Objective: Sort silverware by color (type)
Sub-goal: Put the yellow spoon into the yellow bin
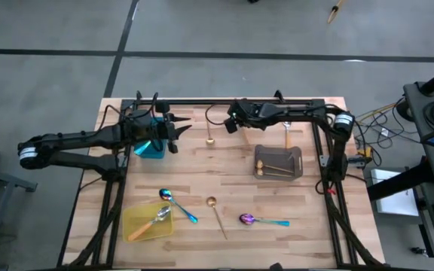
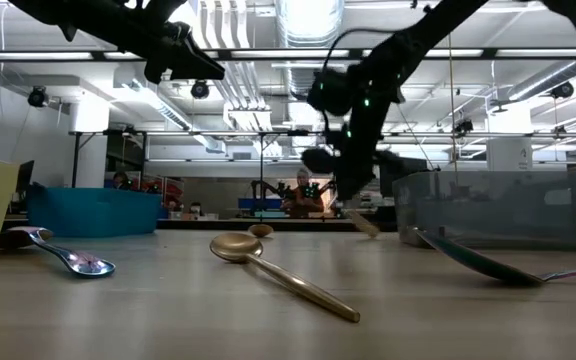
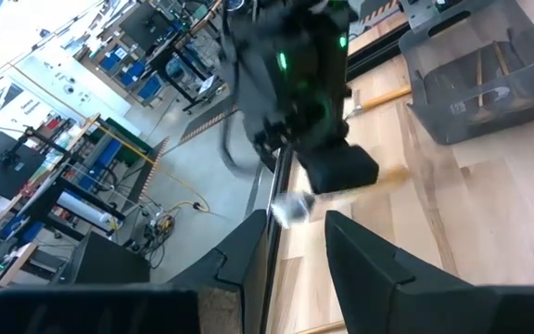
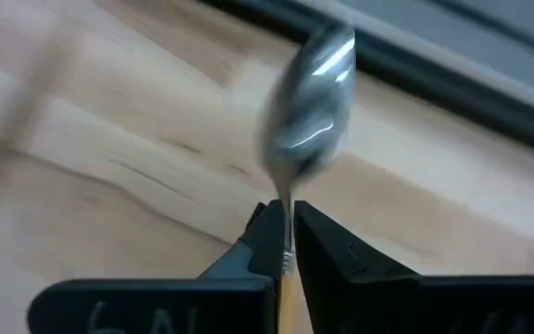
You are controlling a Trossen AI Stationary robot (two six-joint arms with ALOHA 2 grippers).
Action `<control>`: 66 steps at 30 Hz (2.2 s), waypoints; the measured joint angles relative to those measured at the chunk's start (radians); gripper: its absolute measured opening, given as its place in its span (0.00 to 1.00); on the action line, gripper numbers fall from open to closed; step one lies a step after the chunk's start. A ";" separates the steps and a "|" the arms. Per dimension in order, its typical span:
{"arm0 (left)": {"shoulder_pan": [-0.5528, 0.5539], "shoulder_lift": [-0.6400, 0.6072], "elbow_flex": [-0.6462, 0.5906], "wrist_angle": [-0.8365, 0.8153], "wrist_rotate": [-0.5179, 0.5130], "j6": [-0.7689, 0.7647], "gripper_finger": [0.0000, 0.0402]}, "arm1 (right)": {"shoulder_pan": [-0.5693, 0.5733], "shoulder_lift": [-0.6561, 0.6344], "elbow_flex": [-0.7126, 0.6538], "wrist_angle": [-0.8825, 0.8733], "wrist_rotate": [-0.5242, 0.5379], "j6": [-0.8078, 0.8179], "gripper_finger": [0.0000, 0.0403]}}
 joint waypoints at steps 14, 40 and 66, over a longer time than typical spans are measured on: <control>0.000 0.000 -0.001 -0.002 0.002 -0.017 0.23 | 0.102 -0.144 -0.007 0.126 0.049 -0.128 0.02; 0.000 0.000 -0.001 0.001 -0.002 -0.019 0.23 | 0.096 -0.044 -0.008 0.127 0.049 -0.128 0.02; 0.000 0.050 -0.001 0.021 -0.001 -0.008 0.23 | 0.036 0.033 -0.008 0.127 -0.122 -0.083 0.50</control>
